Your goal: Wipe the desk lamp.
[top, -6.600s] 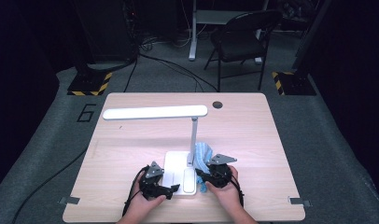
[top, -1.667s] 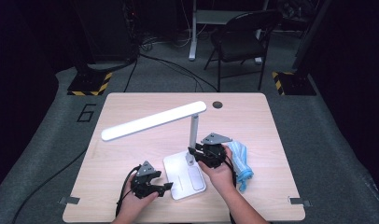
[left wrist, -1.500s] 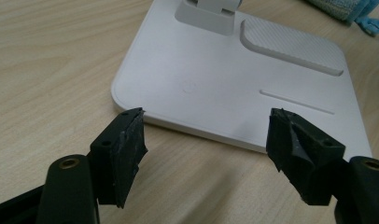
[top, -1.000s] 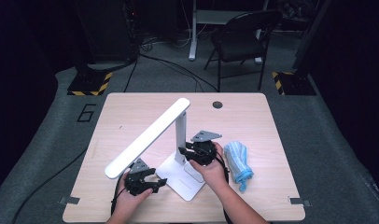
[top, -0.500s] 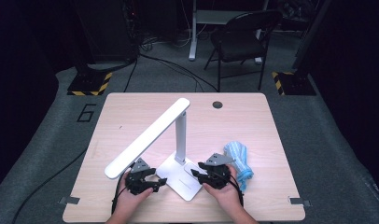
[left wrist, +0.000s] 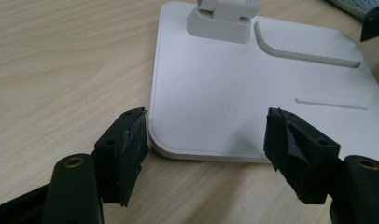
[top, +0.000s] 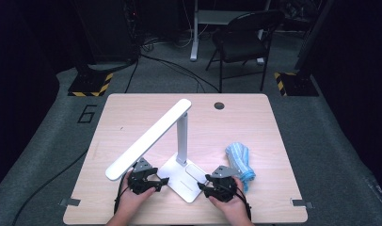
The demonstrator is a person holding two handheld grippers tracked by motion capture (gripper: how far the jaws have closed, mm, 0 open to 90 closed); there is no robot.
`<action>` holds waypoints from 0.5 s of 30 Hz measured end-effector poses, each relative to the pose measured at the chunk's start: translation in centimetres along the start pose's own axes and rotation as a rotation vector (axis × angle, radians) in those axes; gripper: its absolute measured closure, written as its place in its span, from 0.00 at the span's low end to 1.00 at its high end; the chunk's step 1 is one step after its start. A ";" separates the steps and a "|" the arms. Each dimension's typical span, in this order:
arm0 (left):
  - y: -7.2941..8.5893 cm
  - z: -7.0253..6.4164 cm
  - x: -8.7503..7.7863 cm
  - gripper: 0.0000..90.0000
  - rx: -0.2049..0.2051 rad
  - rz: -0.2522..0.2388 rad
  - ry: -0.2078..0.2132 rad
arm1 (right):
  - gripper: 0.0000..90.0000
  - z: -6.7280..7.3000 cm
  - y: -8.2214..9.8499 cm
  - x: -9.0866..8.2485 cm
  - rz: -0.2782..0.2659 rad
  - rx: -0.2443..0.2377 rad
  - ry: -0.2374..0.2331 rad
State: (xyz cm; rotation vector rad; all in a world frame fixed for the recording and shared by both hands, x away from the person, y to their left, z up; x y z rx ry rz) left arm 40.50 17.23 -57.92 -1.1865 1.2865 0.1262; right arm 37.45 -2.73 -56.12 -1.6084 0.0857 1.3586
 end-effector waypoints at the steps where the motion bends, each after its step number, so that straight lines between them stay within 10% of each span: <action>1: -0.1 0.1 0.1 0.34 -0.003 -0.013 -0.006 | 0.57 0.2 0.2 0.0 0.003 0.009 -0.005; 15: -0.3 -0.2 0.3 0.34 0.006 -0.004 0.019 | 0.51 -0.3 0.0 0.8 -0.045 0.039 -0.013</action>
Point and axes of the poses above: each handheld gripper's, and its own axes: x roughly forward along the jaws, y roughly out of its underside, z roughly to its left, the point moved 9 cm from there along x, roughly forward along the jaws, and after that the axes turned 13 degrees about z, right-handed, at the moved point
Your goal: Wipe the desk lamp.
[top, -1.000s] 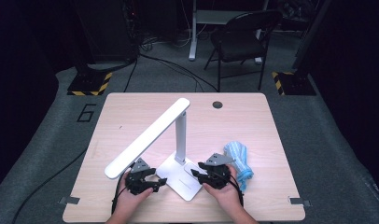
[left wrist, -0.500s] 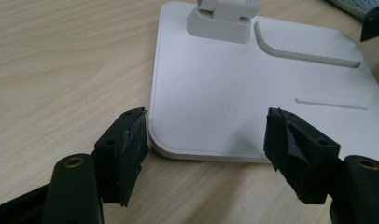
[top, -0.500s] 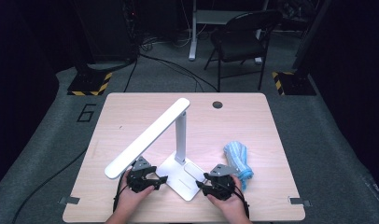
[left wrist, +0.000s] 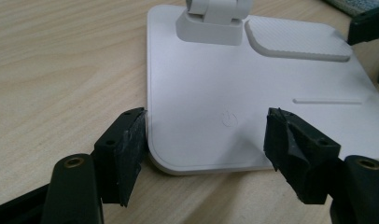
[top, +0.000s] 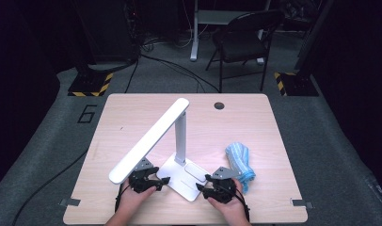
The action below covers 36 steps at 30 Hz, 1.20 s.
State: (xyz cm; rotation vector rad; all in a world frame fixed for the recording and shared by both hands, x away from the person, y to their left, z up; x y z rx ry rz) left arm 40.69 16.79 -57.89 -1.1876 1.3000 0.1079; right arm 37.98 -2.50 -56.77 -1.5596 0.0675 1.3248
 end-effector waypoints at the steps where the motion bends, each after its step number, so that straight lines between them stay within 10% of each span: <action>1: -0.1 -0.2 0.0 0.35 -0.003 -0.009 0.007 | 0.49 -0.3 -0.1 0.1 0.001 -0.002 0.002; 21: 0.3 -1.9 0.2 0.39 0.057 0.020 0.017 | 0.57 -3.5 -2.9 1.8 -0.002 0.006 0.148; 36: 0.1 -1.9 0.5 0.36 0.031 0.008 0.014 | 0.59 -3.1 -2.1 1.2 -0.020 0.045 0.091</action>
Point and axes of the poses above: each handheld gripper's, and its own axes: x roughly forward along the jaws, y roughly out of its underside, z roughly to its left, the point moved 9 cm from there along x, roughly forward along the jaws, and after that the axes turned 13 degrees about z, right-handed, at the moved point
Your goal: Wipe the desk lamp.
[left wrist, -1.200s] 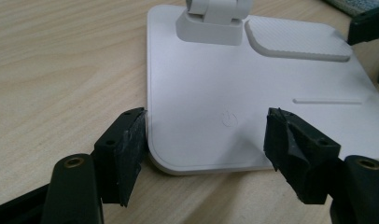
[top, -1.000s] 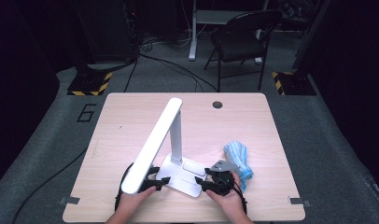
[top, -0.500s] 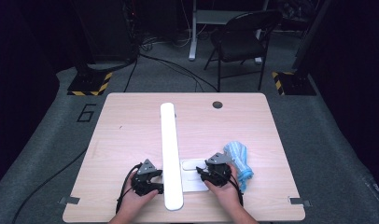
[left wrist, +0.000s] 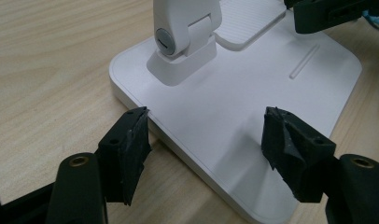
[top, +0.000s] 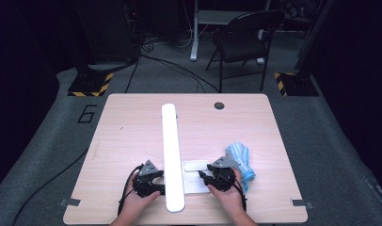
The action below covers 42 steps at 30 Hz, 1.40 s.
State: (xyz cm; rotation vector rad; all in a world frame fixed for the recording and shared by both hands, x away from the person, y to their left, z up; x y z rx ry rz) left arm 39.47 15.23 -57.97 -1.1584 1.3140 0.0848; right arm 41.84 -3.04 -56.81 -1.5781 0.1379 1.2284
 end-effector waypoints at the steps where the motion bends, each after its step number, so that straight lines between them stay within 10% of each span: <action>1: 0.0 0.1 0.0 0.36 0.005 0.002 -0.004 | 0.59 0.2 0.1 0.0 0.004 0.007 -0.007; 25: -0.4 1.0 -0.2 0.37 0.015 0.006 -0.015 | 0.55 1.9 0.0 -2.7 0.000 -0.017 -0.041; 42: -1.2 3.1 -3.4 0.36 -0.073 -0.100 -0.038 | 0.52 0.1 0.6 -4.8 -0.052 0.020 -0.031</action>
Point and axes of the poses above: each handheld gripper's, and its own axes: x roughly forward along the jaws, y roughly out of its underside, z roughly to its left, the point moved 9 cm from there along x, roughly forward along the jaws, and after that the axes turned 13 degrees about z, right-handed, at the moved point
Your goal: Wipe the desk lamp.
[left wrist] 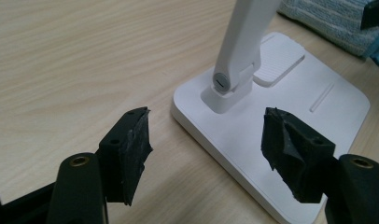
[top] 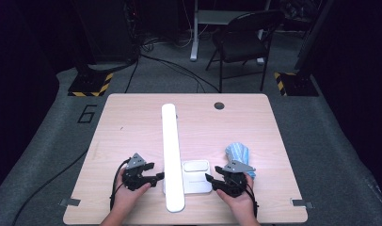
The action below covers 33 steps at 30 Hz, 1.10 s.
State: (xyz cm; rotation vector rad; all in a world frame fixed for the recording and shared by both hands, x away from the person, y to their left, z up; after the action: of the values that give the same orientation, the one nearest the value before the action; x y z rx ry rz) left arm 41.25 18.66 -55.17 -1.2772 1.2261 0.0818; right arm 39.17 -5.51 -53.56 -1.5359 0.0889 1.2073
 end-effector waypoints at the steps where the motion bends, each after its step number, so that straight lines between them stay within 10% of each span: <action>1: 0.0 0.2 -0.2 0.36 -0.001 -0.004 -0.001 | 0.52 -0.2 0.1 0.0 -0.003 -0.001 0.002; 14: -0.3 2.9 -2.0 0.36 -0.103 -0.073 -0.023 | 0.51 -1.0 1.2 0.7 0.020 -0.007 0.003; 33: 1.1 5.2 -1.6 0.36 -0.149 -0.030 -0.050 | 0.51 -1.3 2.0 1.7 0.029 0.051 -0.023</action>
State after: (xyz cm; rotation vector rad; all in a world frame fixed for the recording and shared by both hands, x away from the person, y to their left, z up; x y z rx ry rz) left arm 43.16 23.83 -55.76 -1.4140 1.1752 0.1857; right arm 39.56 -6.32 -56.30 -1.4807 0.1266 1.2360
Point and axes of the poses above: each handheld gripper's, and its own axes: x roughly forward along the jaws, y roughly out of its underside, z roughly to its left, the point moved 9 cm from there along x, roughly forward along the jaws, and after that the axes turned 13 degrees about z, right-handed, at the moved point
